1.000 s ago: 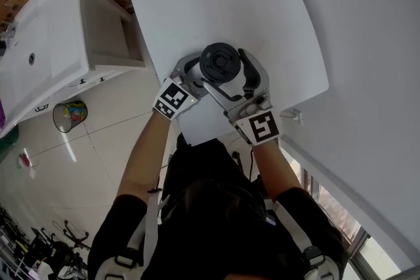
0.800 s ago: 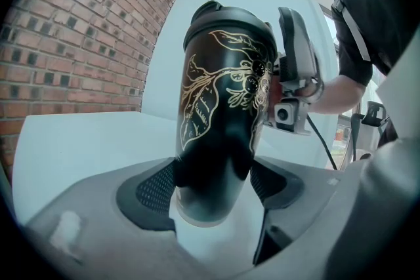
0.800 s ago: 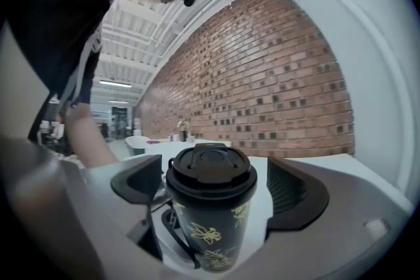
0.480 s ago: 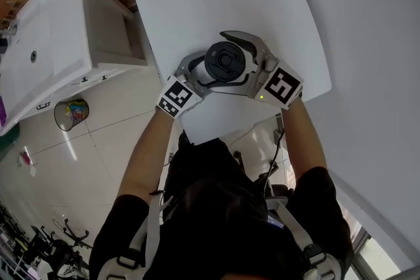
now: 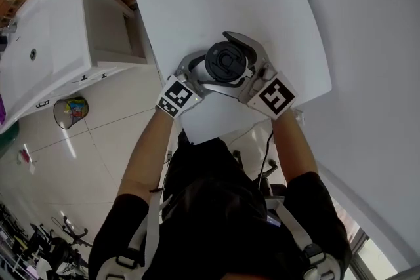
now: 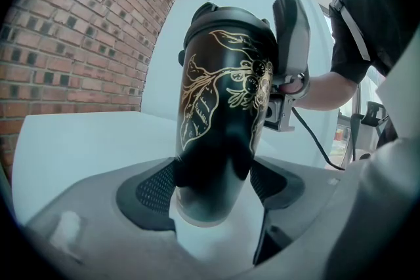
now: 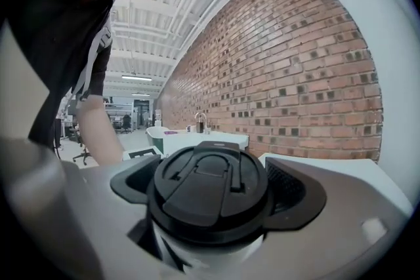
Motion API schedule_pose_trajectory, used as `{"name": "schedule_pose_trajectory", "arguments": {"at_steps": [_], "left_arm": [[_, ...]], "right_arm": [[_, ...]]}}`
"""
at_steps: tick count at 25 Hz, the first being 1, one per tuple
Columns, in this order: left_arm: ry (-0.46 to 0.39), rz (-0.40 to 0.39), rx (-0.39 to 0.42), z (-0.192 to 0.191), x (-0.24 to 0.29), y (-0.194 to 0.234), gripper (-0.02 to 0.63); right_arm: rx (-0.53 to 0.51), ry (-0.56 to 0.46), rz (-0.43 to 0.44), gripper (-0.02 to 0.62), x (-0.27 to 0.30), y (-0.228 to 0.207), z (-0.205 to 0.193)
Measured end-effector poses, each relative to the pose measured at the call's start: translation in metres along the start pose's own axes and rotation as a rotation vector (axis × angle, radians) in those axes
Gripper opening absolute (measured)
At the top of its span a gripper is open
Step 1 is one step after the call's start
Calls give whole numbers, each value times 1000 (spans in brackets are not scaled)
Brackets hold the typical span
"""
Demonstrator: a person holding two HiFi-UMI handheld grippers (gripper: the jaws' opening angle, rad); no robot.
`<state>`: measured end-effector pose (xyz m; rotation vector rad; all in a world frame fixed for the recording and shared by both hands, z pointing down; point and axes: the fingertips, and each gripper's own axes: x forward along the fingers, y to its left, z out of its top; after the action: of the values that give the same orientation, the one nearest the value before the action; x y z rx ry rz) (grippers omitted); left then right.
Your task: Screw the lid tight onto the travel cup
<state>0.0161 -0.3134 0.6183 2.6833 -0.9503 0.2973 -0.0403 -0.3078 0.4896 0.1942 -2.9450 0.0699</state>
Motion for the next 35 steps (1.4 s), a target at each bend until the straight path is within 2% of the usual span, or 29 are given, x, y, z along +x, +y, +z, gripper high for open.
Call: {"name": "schedule_pose_trajectory", "arguments": {"at_steps": [5,8,11,16,17,19,21,24,26,28,30,35], "left_arm": [[0,1,0,-1,0,0,361],[-1,-1,-2,-1,-1,0,361],[-1,-1,-2,0,-2,0,362],[-1,0,-1,1,-1,0,360],[-1,0,-1,0,-1,1,362],[0,1,-1,0,0,0,360],[-1,0,-2,-1,1,0,360],[0,0,1,0,0,1,360],[0,1,0,-1,0,1,360],[0,2,-1,-1,1,1,360],[0,1,-1,-1,2,1,360],[1,-3,0,0,-1,1,360]], "right_arm": [[55,-70,-142,487,-8,-7,4],[74,-129,-194,482,-13,-10,1],[113,-135,-261,479,-14,-12,2],[104,-148,-404,472,-19,-14,4],[116,-149,-399,475,-20,-12,5],[145,-138,-313,494,-21,-9,5],[134,-97,-151,526,-22,-5,8],[40,37,129,526,-16,5,6],[-20,108,226,526,-10,6,0],[-38,111,237,526,-6,4,-2],[-32,81,212,522,-4,5,-2],[5,18,80,509,-2,4,1]]}}
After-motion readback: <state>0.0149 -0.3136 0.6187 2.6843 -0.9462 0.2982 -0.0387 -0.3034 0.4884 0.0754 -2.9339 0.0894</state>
